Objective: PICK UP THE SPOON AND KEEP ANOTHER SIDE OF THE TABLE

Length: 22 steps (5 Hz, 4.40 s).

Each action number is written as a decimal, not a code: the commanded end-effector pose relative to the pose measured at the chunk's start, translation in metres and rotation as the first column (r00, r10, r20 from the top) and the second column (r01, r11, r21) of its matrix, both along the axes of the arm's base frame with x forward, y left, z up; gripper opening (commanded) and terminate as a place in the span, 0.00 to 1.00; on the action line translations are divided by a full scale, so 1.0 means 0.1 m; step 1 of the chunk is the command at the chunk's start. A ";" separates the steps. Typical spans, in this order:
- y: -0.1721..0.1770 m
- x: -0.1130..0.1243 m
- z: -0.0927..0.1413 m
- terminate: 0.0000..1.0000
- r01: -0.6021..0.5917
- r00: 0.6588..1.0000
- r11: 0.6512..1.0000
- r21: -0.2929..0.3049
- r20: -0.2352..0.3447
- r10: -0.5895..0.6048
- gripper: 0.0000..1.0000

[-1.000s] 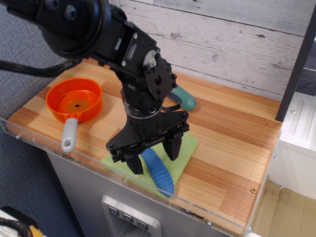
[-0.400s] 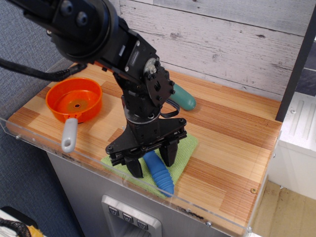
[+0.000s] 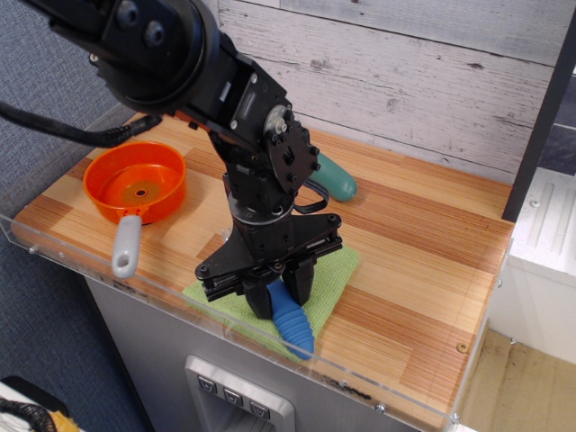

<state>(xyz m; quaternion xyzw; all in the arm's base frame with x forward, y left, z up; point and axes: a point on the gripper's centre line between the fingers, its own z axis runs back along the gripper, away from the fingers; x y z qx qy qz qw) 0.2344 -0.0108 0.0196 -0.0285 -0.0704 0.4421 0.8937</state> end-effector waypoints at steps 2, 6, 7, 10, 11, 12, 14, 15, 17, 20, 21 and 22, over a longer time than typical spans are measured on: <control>-0.03 0.07 0.45 0.00 -0.018 0.995 1.000 -0.009 0.097 0.019 0.00; -0.25 0.23 0.70 0.00 0.383 0.915 0.922 0.054 0.117 -0.387 0.00; -0.45 0.30 0.70 0.00 0.554 0.818 0.827 0.094 0.124 -0.562 0.00; -0.83 0.77 0.39 0.00 0.744 0.658 0.668 0.022 0.148 -0.738 0.00; -0.96 0.90 0.28 0.00 0.747 0.647 0.663 0.042 0.181 -0.741 0.00; -1.04 1.00 0.18 0.00 0.755 0.639 0.655 0.027 0.192 -0.745 0.00; -1.07 1.05 0.11 0.00 0.757 0.638 0.653 0.039 0.174 -0.750 0.00; -1.05 1.03 0.08 0.00 0.761 0.633 0.647 0.043 0.167 -0.756 0.00; -1.02 1.02 0.17 0.00 0.758 0.630 0.650 0.044 0.204 -0.749 1.00; -0.86 0.89 0.57 0.00 0.746 0.637 0.661 0.082 0.199 -0.744 1.00; -0.75 0.74 0.69 0.00 0.794 0.594 0.602 0.084 0.103 -0.798 1.00; -0.69 0.62 0.81 0.00 0.835 0.537 0.541 0.105 0.059 -0.841 1.00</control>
